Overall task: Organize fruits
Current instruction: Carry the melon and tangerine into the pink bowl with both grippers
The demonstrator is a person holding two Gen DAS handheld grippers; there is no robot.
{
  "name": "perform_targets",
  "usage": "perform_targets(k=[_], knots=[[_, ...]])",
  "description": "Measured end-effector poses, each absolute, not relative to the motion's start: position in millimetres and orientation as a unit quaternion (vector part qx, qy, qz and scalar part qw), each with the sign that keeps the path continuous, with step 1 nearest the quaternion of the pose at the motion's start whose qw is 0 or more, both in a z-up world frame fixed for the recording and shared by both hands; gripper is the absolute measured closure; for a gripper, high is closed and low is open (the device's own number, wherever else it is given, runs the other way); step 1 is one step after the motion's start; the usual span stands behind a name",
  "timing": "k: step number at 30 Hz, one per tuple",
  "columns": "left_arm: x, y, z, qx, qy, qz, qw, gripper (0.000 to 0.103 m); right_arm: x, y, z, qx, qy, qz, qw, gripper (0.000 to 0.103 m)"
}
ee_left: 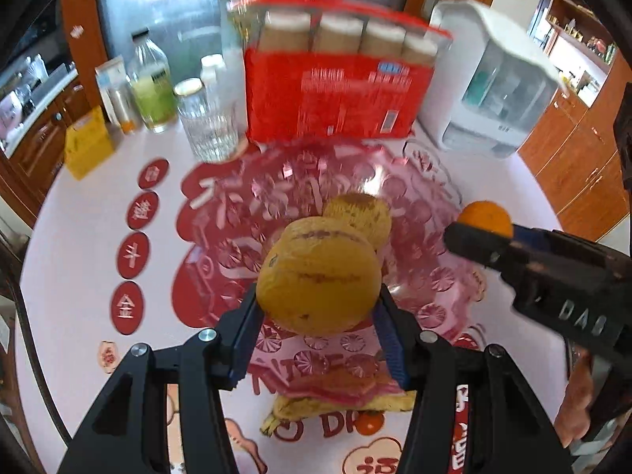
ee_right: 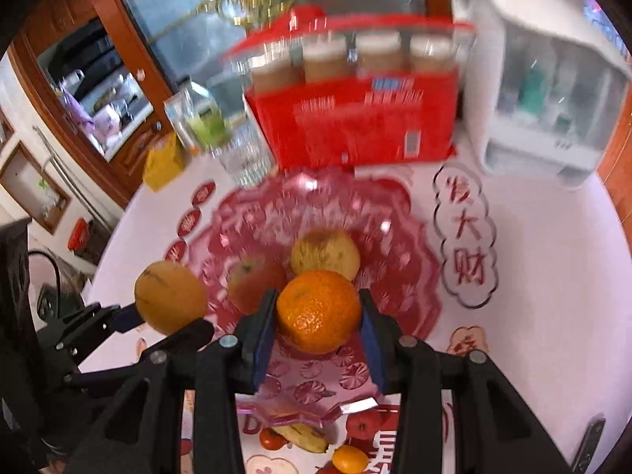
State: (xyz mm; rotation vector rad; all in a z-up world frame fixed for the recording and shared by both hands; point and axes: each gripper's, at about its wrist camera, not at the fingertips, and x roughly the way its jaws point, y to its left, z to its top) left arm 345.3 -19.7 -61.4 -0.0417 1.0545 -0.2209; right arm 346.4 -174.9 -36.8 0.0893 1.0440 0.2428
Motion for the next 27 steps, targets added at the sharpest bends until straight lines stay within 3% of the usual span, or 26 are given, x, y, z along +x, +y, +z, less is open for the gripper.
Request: perform_targets(k=[7, 14, 17, 18, 19, 27], knots=[[359.0, -27.1, -100.7, -0.023, 0.527, -0.116, 0.842, 0.051, 364.0, -170.5, -88.4, 0.059, 0.536, 0.122, 0.833, 0.063], [355.5, -42.5, -103.1, -0.002, 0.521, -0.141, 0.842, 0.054, 375.2, -170.8, -108.1, 0.060, 0.548, 0.122, 0.826, 0.063], [354.2, -47.8, -106.0, 0.004, 0.525, -0.148, 0.838, 0.060, 378.5, -169.1, -115.2, 0.052, 0.551, 0.120, 0.824, 0.063], [354.1, -49.1, -107.2, 0.006, 0.525, -0.148, 0.838, 0.068, 378.9, -168.7, -117.2, 0.050, 0.552, 0.119, 0.824, 0.063], [354.1, -50.2, -107.9, 0.007, 0.525, -0.148, 0.838, 0.070, 379.6, -167.8, -119.1, 0.048, 0.553, 0.120, 0.823, 0.063], [353.6, -49.1, -111.9, 0.001, 0.525, -0.149, 0.838, 0.070, 382.2, -164.8, -122.2, 0.019, 0.545, 0.116, 0.830, 0.063]])
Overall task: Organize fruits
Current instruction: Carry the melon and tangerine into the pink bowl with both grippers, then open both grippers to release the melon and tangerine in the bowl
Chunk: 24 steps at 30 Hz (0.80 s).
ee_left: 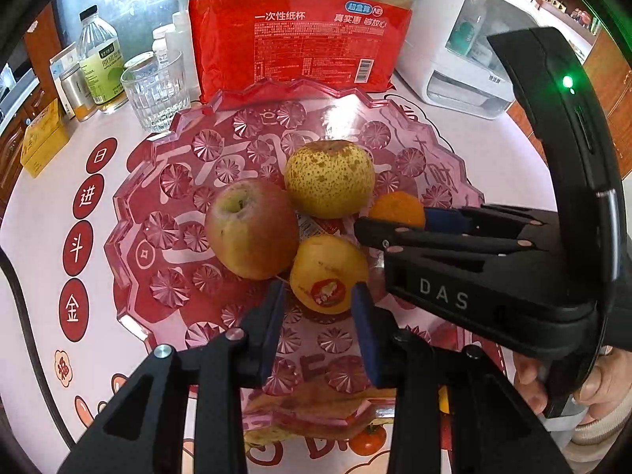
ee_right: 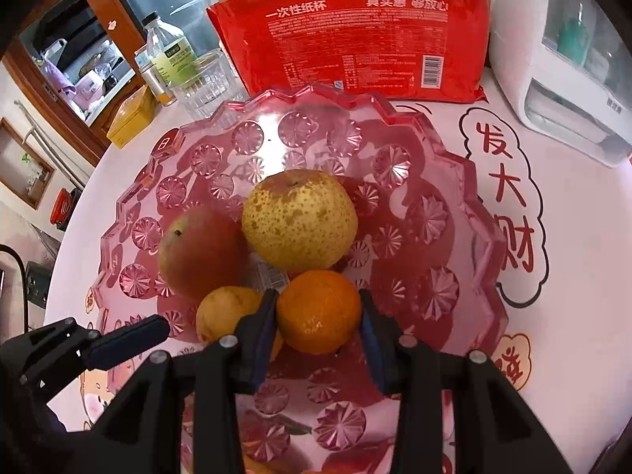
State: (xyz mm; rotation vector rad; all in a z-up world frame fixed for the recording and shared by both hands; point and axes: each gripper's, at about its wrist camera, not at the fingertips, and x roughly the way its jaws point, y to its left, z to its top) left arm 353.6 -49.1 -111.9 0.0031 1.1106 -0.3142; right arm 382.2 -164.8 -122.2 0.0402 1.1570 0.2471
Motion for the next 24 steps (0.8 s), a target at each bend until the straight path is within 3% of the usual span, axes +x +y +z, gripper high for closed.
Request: perform_targets(k=[9, 11, 13, 15, 21, 24], knots=[[349.0, -49.9, -118.5, 0.005, 0.531, -0.135, 0.836, 0.068, 384.0, -150.5, -130.4, -0.030, 0.531, 0.109, 0.840, 0.062], [349.2, -49.2, -120.0, 0.007, 0.531, -0.129, 0.837, 0.061, 384.3, -151.8, -130.1, -0.025, 0.527, 0.113, 0.842, 0.060], [348.8, -47.1, -120.8, 0.007, 0.530, -0.119, 0.840, 0.034, 383.9, -152.2, -129.6, -0.023, 0.523, 0.120, 0.843, 0.059], [348.5, -44.0, -120.2, 0.003, 0.523, -0.112, 0.845, 0.026, 382.9, -152.0, -129.3, -0.026, 0.519, 0.124, 0.845, 0.059], [344.4, -41.8, -117.9, 0.005, 0.520, -0.110, 0.847, 0.020, 373.6, -159.3, -121.3, 0.006, 0.499, 0.145, 0.854, 0.051], [338.9, -41.6, -114.3, 0.008, 0.515, -0.110, 0.850, 0.019, 369.3, -163.3, -116.2, 0.021, 0.495, 0.150, 0.856, 0.036]])
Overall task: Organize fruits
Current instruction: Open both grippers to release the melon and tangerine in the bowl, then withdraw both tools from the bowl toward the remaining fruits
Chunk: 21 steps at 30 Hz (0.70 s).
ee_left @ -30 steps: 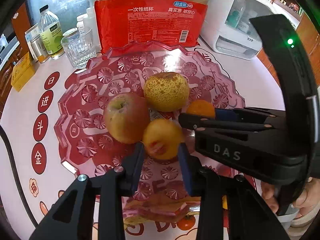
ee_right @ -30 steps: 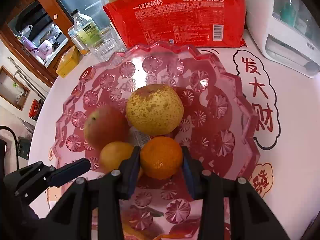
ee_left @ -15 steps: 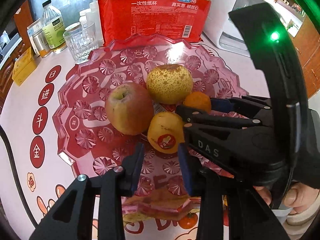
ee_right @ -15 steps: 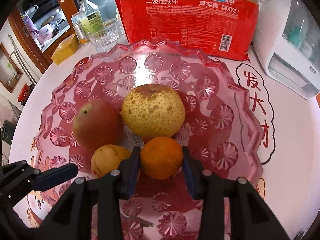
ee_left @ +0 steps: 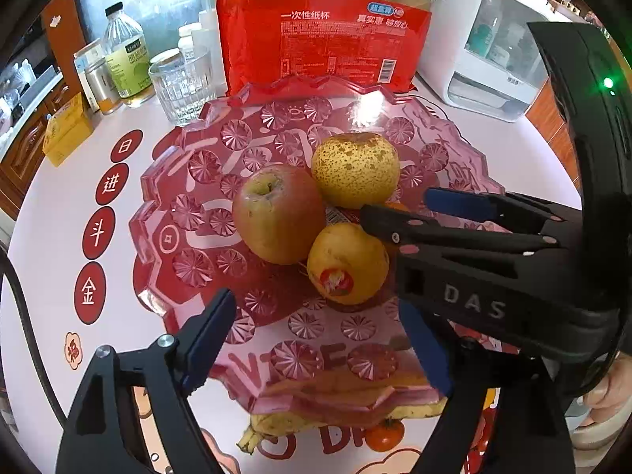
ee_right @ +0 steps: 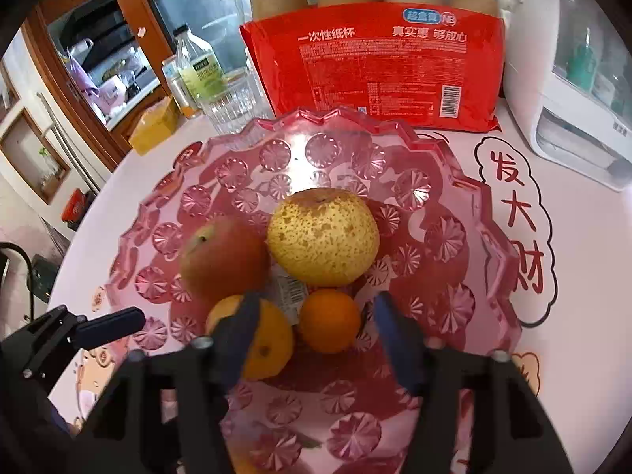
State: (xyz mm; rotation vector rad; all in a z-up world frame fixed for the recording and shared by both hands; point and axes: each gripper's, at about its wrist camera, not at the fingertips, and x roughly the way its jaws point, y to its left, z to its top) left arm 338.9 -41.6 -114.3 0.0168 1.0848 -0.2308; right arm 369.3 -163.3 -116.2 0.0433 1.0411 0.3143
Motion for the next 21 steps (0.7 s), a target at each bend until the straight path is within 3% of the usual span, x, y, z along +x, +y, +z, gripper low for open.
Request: perform_targets(k=[21], knots=[[280.2, -34.3, -58.3, 0.020, 0.467, -0.104, 0.878, 0.010, 289.5, -170.4, -34.6, 0.003, 0.439, 0.138, 0.888, 0.035]])
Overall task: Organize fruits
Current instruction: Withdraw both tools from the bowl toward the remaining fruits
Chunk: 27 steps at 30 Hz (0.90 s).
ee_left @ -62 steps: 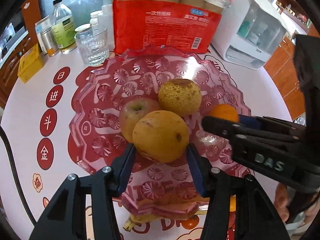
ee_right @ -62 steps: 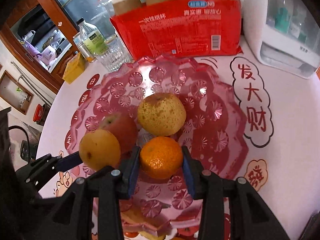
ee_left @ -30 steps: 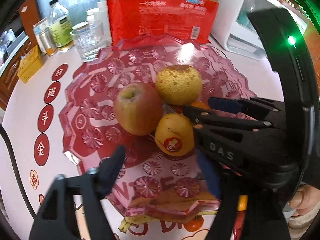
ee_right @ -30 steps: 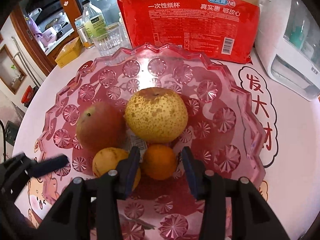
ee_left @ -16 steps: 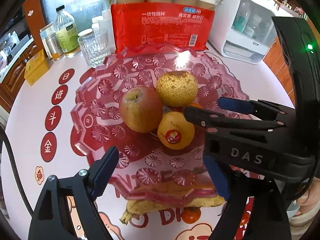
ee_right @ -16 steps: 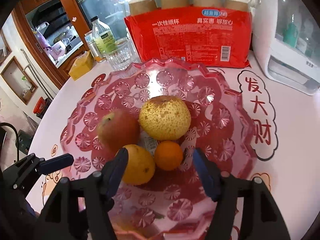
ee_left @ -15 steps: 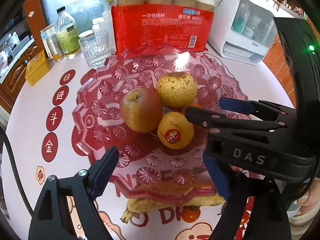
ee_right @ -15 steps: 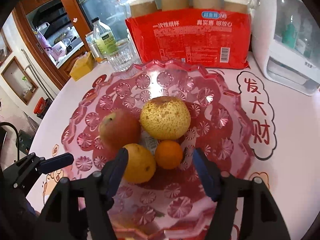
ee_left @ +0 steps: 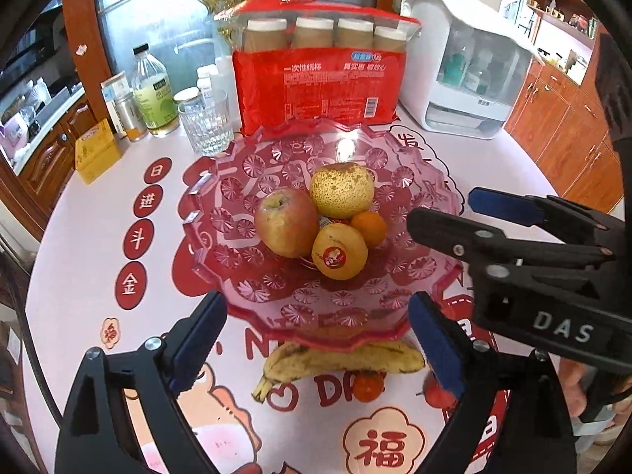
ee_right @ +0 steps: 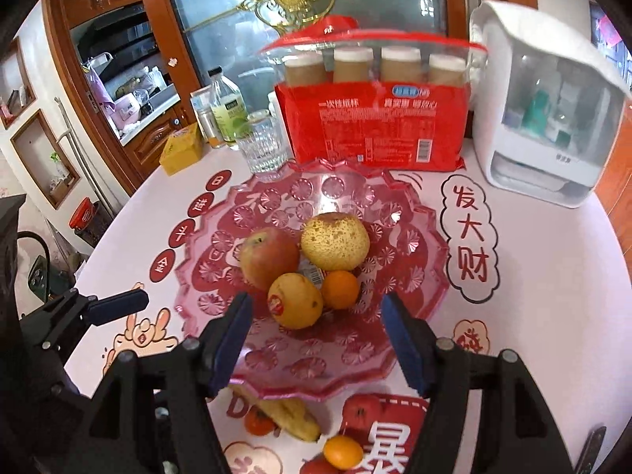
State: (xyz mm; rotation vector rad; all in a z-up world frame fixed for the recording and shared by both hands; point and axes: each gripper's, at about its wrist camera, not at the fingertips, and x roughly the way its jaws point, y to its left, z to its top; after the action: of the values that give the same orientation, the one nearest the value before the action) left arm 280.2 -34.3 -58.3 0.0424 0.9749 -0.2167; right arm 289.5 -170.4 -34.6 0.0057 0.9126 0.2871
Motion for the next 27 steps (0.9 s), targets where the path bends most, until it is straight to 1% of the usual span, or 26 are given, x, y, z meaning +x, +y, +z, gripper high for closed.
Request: perform_targets(k=[6, 15, 21, 27], knots=[[264.8, -26.8, -45.2, 0.005, 0.467, -0.107, 0.878, 0.006, 265.0, -170.1, -14.0, 0.000, 0.422, 0.136, 0.896, 0.033], [241.3, -16.3, -29.4, 0.011, 0.449, -0.086, 0.890, 0.005, 226.4, -170.1, 12.0, -0.011, 0.389, 0.129, 0.912, 0.033], [218.1, -14.8, -25.6, 0.029, 0.427, -0.069, 0.901, 0.003, 197.1, -168.8, 16.8, -0.030, 0.370, 0.118, 0.921, 0.033], [194.3, -11.1, -25.4, 0.025, 0.407, -0.059, 0.911, 0.001, 161.9, -174.4, 16.6, -0.047, 0.344, 0.099, 0.933, 0.033]])
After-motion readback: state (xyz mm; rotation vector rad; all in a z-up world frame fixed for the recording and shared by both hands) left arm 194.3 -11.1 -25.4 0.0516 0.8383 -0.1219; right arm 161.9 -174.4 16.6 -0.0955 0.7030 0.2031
